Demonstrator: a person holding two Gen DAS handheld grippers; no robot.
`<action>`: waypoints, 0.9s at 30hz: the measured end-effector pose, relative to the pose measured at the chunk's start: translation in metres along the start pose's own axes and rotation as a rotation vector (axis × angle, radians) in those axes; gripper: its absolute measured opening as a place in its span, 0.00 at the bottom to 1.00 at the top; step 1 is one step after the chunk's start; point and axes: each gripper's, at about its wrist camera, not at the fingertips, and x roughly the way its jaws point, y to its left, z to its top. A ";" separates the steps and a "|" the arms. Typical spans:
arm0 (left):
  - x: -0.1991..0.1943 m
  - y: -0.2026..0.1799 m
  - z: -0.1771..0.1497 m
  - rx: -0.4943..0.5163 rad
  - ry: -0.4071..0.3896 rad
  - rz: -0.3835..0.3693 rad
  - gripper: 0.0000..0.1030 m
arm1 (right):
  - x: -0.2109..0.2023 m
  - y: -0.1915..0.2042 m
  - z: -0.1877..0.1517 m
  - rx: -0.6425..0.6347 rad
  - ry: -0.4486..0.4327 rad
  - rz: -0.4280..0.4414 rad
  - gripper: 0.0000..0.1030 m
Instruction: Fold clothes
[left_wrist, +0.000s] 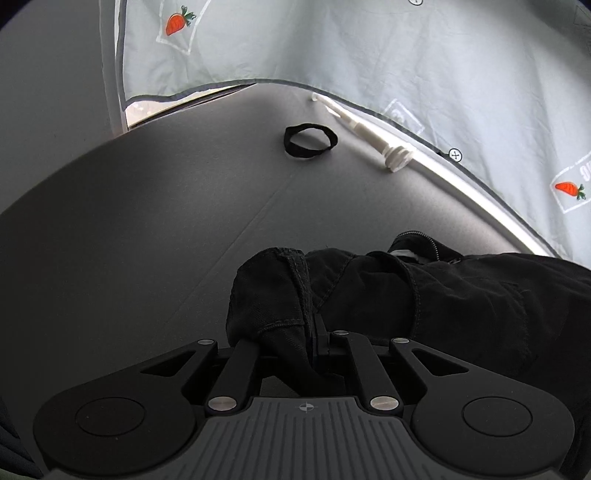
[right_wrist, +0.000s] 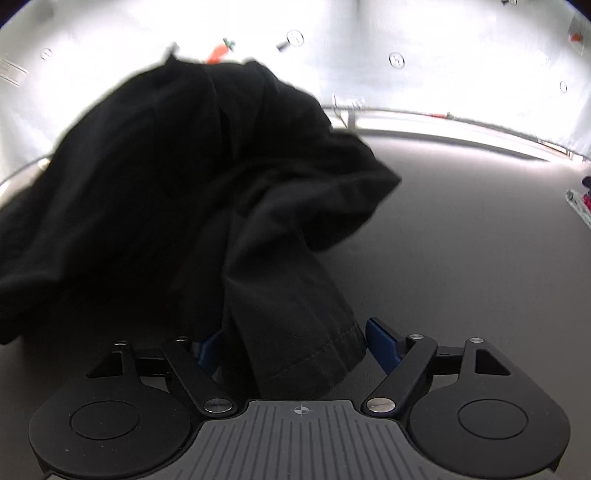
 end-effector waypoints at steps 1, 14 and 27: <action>0.000 -0.002 0.000 0.003 -0.002 0.004 0.09 | 0.001 -0.004 0.001 0.015 -0.002 0.014 0.41; 0.006 -0.014 -0.006 -0.001 0.002 0.075 0.09 | -0.055 -0.092 0.038 -0.129 -0.194 -0.585 0.13; 0.008 -0.022 -0.011 -0.022 0.013 0.113 0.10 | 0.010 -0.150 0.061 -0.125 -0.058 -0.629 0.45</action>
